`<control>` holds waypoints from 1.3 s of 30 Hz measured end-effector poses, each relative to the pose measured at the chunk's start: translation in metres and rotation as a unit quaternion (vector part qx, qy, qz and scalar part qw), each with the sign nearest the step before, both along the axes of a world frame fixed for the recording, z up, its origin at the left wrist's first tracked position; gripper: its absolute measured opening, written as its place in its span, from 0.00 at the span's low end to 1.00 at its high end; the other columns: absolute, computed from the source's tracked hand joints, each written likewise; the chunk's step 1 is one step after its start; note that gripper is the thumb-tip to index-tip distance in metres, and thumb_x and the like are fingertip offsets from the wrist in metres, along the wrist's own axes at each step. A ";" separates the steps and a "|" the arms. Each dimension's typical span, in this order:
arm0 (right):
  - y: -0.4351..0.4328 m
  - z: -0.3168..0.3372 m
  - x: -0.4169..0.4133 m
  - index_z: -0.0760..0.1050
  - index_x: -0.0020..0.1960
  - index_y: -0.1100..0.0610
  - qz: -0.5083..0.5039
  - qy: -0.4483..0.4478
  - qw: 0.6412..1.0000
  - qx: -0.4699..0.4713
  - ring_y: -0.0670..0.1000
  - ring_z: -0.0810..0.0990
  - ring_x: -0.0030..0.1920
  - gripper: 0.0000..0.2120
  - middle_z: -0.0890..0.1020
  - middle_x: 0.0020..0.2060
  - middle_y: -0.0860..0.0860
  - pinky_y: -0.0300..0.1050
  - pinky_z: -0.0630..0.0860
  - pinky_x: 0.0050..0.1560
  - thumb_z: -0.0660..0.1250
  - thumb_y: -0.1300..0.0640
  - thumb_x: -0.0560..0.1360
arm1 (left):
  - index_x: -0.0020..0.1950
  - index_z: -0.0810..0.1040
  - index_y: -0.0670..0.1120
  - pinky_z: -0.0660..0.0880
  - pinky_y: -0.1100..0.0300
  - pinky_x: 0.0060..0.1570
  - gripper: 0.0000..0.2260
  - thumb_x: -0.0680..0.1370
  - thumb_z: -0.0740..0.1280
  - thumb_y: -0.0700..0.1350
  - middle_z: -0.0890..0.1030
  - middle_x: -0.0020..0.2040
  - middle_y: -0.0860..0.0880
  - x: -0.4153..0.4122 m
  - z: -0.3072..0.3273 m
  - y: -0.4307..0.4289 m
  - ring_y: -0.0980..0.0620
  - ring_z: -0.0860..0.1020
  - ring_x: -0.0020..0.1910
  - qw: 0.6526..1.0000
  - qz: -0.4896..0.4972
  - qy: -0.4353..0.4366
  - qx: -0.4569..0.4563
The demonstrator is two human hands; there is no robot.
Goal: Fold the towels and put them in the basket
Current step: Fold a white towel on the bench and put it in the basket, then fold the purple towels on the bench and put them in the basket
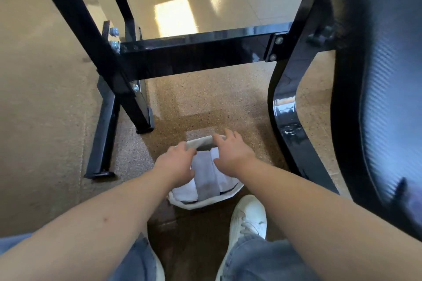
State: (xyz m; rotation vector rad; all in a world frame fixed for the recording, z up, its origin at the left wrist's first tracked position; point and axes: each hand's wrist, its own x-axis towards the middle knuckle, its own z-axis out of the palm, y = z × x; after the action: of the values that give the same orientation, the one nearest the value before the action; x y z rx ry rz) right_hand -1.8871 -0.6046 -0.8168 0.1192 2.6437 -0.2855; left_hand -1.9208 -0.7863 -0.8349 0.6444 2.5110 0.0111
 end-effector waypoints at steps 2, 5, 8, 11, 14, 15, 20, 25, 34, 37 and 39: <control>0.001 0.027 0.000 0.53 0.80 0.47 -0.014 0.025 0.999 -0.017 0.60 0.51 0.80 0.33 0.51 0.81 0.55 0.62 0.65 0.74 0.65 0.49 0.81 | 0.74 0.66 0.52 0.75 0.45 0.59 0.23 0.80 0.65 0.53 0.64 0.74 0.46 -0.004 0.022 0.000 0.41 0.69 0.68 1.000 -0.002 0.022 0.009; 0.004 0.067 0.002 0.52 0.81 0.45 -0.024 0.072 0.997 -0.034 0.60 0.57 0.78 0.35 0.54 0.81 0.53 0.62 0.66 0.73 0.66 0.46 0.80 | 0.73 0.67 0.52 0.76 0.46 0.59 0.23 0.79 0.66 0.55 0.66 0.72 0.47 -0.008 0.057 0.004 0.42 0.70 0.67 0.996 -0.019 0.071 0.042; 0.006 0.103 0.008 0.52 0.80 0.44 -0.039 0.123 0.990 -0.053 0.60 0.59 0.78 0.36 0.55 0.80 0.53 0.61 0.66 0.73 0.68 0.47 0.79 | 0.72 0.68 0.52 0.76 0.47 0.57 0.24 0.78 0.66 0.56 0.68 0.70 0.48 -0.009 0.091 0.011 0.44 0.71 0.67 0.988 -0.033 0.125 0.086; 0.012 0.137 0.019 0.53 0.80 0.44 -0.034 0.168 0.983 -0.060 0.60 0.61 0.77 0.35 0.56 0.80 0.53 0.59 0.65 0.74 0.67 0.46 0.79 | 0.73 0.68 0.55 0.76 0.48 0.57 0.26 0.76 0.68 0.56 0.68 0.71 0.49 -0.007 0.125 0.017 0.45 0.70 0.69 0.977 -0.050 0.162 0.130; 0.022 0.170 0.035 0.54 0.80 0.44 -0.046 0.204 0.973 -0.094 0.58 0.63 0.77 0.36 0.58 0.80 0.52 0.56 0.66 0.73 0.68 0.45 0.78 | 0.74 0.67 0.57 0.76 0.48 0.59 0.27 0.77 0.70 0.54 0.65 0.74 0.51 -0.002 0.156 0.025 0.46 0.68 0.73 0.967 -0.062 0.195 0.155; 0.025 0.180 0.042 0.55 0.80 0.44 -0.050 0.216 0.969 -0.108 0.57 0.64 0.76 0.36 0.59 0.80 0.52 0.54 0.67 0.73 0.68 0.44 0.78 | 0.74 0.67 0.58 0.76 0.48 0.60 0.27 0.77 0.71 0.54 0.65 0.75 0.51 0.001 0.166 0.028 0.47 0.68 0.73 0.964 -0.063 0.203 0.162; 0.052 0.221 0.074 0.55 0.81 0.44 -0.069 0.254 0.955 -0.136 0.52 0.66 0.75 0.36 0.59 0.79 0.47 0.44 0.66 0.68 0.67 0.41 0.79 | 0.74 0.67 0.59 0.79 0.52 0.54 0.27 0.77 0.71 0.57 0.64 0.76 0.53 0.018 0.208 0.054 0.48 0.73 0.68 0.948 -0.085 0.231 0.200; 0.084 0.249 0.108 0.54 0.81 0.42 -0.100 0.264 0.954 -0.106 0.53 0.68 0.74 0.36 0.60 0.79 0.48 0.45 0.68 0.68 0.66 0.40 0.79 | 0.71 0.69 0.59 0.74 0.62 0.45 0.26 0.75 0.72 0.58 0.68 0.73 0.54 0.042 0.226 0.095 0.51 0.73 0.66 0.923 -0.119 0.271 0.246; 0.146 0.274 0.171 0.60 0.79 0.46 -0.130 0.222 0.966 0.018 0.59 0.71 0.70 0.34 0.69 0.72 0.54 0.54 0.72 0.67 0.67 0.41 0.77 | 0.68 0.73 0.56 0.79 0.50 0.56 0.20 0.77 0.69 0.56 0.73 0.66 0.54 0.083 0.247 0.162 0.50 0.75 0.63 0.882 -0.236 0.249 0.322; 0.165 0.273 0.193 0.60 0.79 0.45 -0.155 0.124 0.978 0.058 0.61 0.71 0.69 0.39 0.71 0.69 0.55 0.55 0.72 0.66 0.69 0.37 0.73 | 0.67 0.74 0.55 0.75 0.49 0.61 0.19 0.76 0.69 0.54 0.72 0.65 0.54 0.095 0.248 0.182 0.49 0.74 0.63 0.881 -0.259 0.203 0.341; 0.175 0.272 0.208 0.60 0.79 0.46 -0.157 0.058 0.984 0.065 0.59 0.72 0.69 0.44 0.72 0.69 0.55 0.53 0.72 0.65 0.72 0.34 0.69 | 0.66 0.74 0.55 0.74 0.48 0.62 0.19 0.76 0.68 0.54 0.72 0.65 0.54 0.102 0.246 0.193 0.50 0.74 0.63 0.878 -0.269 0.176 0.356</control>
State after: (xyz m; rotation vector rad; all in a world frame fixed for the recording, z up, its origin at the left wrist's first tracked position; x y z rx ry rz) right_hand -1.6795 -0.4295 -0.5449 0.5823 2.7520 -0.2280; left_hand -1.8187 -0.5933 -0.5885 1.7628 2.5302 0.6967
